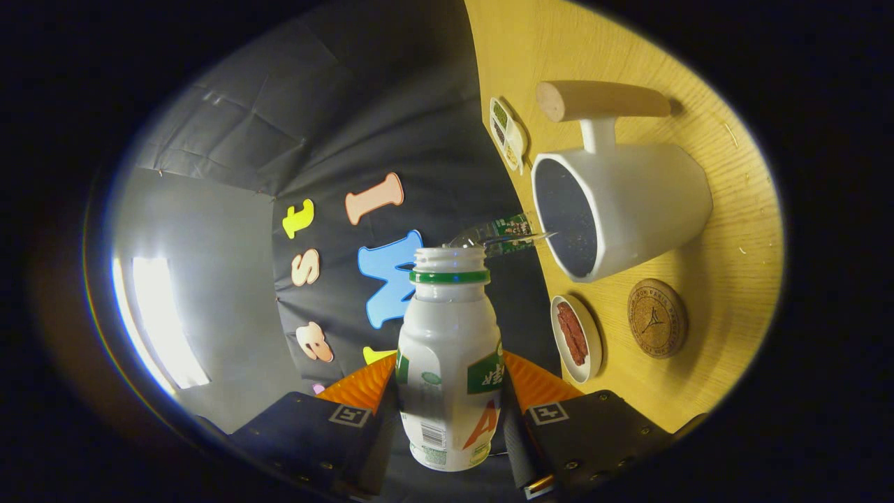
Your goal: Take the bottle from table, then pour the juice into the cup, finally place the bottle on the coaster
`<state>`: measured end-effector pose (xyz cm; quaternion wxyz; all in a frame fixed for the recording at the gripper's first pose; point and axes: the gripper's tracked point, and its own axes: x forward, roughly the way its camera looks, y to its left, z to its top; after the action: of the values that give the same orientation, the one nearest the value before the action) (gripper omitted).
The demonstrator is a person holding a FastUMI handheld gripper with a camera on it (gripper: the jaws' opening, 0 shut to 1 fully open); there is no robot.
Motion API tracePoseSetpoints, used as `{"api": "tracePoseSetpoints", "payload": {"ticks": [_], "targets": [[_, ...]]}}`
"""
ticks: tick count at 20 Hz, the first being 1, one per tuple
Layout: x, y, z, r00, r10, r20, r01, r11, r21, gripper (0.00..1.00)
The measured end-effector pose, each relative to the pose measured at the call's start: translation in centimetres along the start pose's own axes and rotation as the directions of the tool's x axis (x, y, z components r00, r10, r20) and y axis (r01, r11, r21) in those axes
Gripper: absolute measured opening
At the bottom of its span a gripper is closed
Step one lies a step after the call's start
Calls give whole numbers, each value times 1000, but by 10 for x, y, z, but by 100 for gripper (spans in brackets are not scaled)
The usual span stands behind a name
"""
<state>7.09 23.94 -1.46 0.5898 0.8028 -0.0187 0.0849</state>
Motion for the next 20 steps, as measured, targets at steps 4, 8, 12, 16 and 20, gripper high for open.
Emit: {"api": "tracePoseSetpoints", "payload": {"ticks": [4, 8, 12, 16, 20], "targets": [[1, -1, 4, 1000, 1, 12, -1, 1000, 8, 67], [3, 0, 4, 1000, 12, 19, -13, 999, 34, 67], [3, -1, 7, 1000, 14, 26, -15, 998, 56, 67], [2, -2, 10, 999, 19, 38, -22, 997, 78, 67], [2, -2, 10, 999, 20, 42, -24, 995, 99, 67]]}}
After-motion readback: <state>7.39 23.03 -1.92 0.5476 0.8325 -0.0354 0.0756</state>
